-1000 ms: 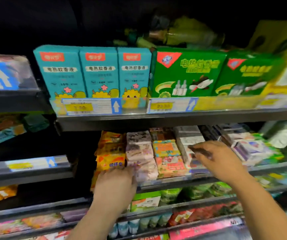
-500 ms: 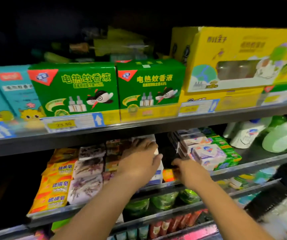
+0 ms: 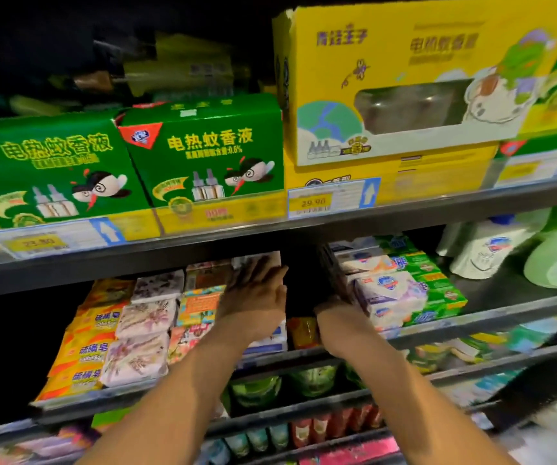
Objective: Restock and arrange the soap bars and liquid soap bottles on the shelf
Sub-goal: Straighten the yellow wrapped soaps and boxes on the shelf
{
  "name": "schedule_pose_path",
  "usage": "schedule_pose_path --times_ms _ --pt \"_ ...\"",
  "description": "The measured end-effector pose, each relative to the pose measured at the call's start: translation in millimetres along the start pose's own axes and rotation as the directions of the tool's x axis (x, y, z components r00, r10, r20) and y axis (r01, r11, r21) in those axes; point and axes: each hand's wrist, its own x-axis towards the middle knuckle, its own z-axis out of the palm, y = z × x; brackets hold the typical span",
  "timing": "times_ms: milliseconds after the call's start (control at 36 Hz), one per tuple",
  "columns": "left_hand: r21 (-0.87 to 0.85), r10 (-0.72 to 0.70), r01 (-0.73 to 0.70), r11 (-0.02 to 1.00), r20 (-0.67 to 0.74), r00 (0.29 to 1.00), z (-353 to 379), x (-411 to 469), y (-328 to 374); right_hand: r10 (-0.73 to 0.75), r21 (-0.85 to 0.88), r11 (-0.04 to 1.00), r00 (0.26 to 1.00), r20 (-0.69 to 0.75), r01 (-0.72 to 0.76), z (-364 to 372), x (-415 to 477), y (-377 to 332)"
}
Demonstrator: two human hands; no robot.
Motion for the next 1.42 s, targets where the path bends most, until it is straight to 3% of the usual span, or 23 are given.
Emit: schedule_pose_path --times_ms 167,306,472,556,667,694,778,861,917,1000,1111,1222,1361,1417 --pt "0.005 0.058 -0.058 0.998 -0.027 0.998 0 0 0 -0.037 -0.027 0.999 0.999 -0.001 0.037 -5 -1 1" --pt "0.013 -0.024 0.023 1.000 0.048 0.999 -10 -1 2 -0.108 -0.003 0.994 0.991 -0.076 0.108 -7 -8 9" --pt "0.049 -0.113 0.108 0.993 0.111 0.987 -14 -4 8 -0.058 0.330 0.932 0.962 -0.268 0.149 -12 -26 16" --pt "0.038 -0.075 0.072 0.997 0.100 0.992 -14 -8 7 -0.008 0.548 0.801 0.920 -0.391 0.239 -9 -39 27" --pt "0.010 -0.078 0.078 0.997 0.076 0.994 -18 -9 7 0.043 0.708 0.635 0.902 -0.430 0.308 -7 -52 48" --pt "-0.046 -0.096 0.099 0.994 0.072 0.993 -21 -9 7 0.052 0.742 0.592 0.904 -0.424 0.314 -7 -55 53" --pt "-0.428 -0.108 0.119 0.896 0.050 0.993 -38 -16 14 0.066 0.866 0.385 0.926 -0.371 0.320 -10 -66 69" --pt "-0.543 0.030 -0.029 0.839 -0.007 1.000 -53 -25 24 0.057 0.943 0.184 0.954 -0.293 0.279 -14 -80 82" --pt "-0.444 0.221 -0.218 0.869 -0.046 0.974 -56 -35 34 0.035 0.963 0.089 0.966 -0.256 0.253 -16 -87 87" --pt "-0.391 0.442 -0.447 0.805 -0.108 0.890 -45 -50 55 0.007 0.983 -0.048 0.985 -0.175 0.175 -14 -98 88" --pt "-0.389 0.509 -0.569 0.725 -0.253 0.823 -18 -62 65 -0.072 0.986 -0.121 0.990 -0.121 0.112 -6 -105 85" --pt "-0.534 0.421 -0.499 0.682 -0.271 0.866 -14 -69 71 -0.088 0.978 -0.204 0.994 -0.064 0.045 3 -109 82" --pt "-0.689 0.233 -0.256 0.678 -0.129 0.964 -21 -80 78 -0.041 0.997 -0.064 0.998 -0.055 0.052 8 -108 83" --pt "-0.814 0.120 -0.118 0.569 -0.059 0.991 -20 -83 83 -0.040 0.993 -0.082 0.995 -0.092 0.088 10 -106 85"
